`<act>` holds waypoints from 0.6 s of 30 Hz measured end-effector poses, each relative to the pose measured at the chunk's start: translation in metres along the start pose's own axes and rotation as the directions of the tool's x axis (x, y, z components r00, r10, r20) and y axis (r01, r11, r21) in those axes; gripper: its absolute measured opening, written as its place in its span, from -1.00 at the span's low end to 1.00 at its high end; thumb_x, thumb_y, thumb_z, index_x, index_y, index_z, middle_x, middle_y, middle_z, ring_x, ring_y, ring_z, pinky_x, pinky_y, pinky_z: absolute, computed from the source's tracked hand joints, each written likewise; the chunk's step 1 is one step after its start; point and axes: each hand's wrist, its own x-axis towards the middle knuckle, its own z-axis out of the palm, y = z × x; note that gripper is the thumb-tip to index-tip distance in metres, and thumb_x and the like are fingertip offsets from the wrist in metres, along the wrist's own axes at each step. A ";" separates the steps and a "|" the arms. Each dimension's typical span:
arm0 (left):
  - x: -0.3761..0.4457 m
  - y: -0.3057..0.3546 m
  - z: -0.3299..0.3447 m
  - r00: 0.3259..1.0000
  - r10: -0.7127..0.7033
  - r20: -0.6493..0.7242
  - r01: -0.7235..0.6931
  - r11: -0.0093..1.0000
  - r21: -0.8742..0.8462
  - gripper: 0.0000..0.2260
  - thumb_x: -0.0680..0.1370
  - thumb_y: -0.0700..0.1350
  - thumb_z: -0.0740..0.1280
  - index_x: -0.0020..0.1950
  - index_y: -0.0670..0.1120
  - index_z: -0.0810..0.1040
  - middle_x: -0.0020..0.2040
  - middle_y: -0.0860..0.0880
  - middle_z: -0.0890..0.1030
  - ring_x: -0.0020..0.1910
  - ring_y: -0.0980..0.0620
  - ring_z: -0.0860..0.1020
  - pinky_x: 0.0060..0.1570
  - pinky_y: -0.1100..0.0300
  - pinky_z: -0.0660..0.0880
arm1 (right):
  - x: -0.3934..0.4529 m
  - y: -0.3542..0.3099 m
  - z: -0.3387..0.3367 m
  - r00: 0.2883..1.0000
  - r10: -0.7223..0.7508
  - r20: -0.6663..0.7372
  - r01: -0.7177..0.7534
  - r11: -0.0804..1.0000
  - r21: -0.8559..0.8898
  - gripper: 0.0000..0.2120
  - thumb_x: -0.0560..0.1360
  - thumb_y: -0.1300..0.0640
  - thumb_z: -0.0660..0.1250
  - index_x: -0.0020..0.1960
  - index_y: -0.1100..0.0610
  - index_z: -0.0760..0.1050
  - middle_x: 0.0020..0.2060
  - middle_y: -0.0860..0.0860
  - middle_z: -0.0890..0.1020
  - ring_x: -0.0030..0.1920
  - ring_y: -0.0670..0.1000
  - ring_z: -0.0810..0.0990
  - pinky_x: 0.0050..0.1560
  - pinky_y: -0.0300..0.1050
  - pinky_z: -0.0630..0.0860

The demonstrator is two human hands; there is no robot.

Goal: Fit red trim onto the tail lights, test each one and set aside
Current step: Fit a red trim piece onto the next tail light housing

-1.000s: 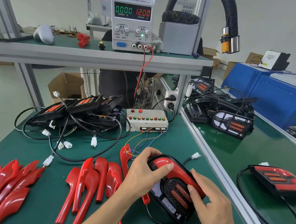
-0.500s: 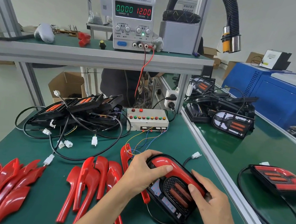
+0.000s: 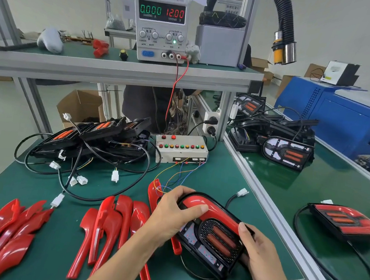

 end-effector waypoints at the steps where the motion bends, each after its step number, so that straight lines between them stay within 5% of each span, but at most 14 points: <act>1: -0.001 0.001 0.000 1.000 -0.002 0.008 0.002 1.000 -0.002 -0.55 0.28 0.15 0.61 0.08 0.05 0.63 -0.04 0.04 0.73 -0.06 0.03 0.72 0.02 0.12 0.65 | 0.000 0.000 0.000 1.000 -0.010 -0.007 0.010 1.000 0.002 -0.39 0.31 -0.51 0.40 0.15 -0.12 0.67 0.08 -0.01 0.74 0.14 0.01 0.71 0.31 0.17 0.52; 8: -0.001 0.008 -0.005 0.996 -0.049 0.076 0.054 0.996 -0.067 -0.59 0.30 0.05 0.64 0.07 0.05 0.62 0.01 -0.02 0.72 0.00 -0.05 0.71 0.08 0.08 0.64 | -0.003 0.002 0.007 0.998 -0.019 -0.052 0.022 0.997 0.074 -0.34 0.23 -0.55 0.43 0.13 -0.12 0.65 0.07 -0.01 0.74 0.11 -0.01 0.71 0.24 0.11 0.55; 18: -0.001 0.015 -0.006 0.988 -0.105 0.113 0.121 0.982 -0.144 -0.51 0.31 0.08 0.61 0.14 -0.10 0.62 0.05 -0.05 0.71 0.03 0.01 0.67 0.10 0.18 0.57 | 0.000 0.004 0.014 0.996 0.029 -0.088 -0.012 0.982 0.186 -0.31 0.13 -0.51 0.53 0.11 -0.11 0.65 0.08 0.07 0.74 0.14 0.11 0.71 0.31 0.28 0.50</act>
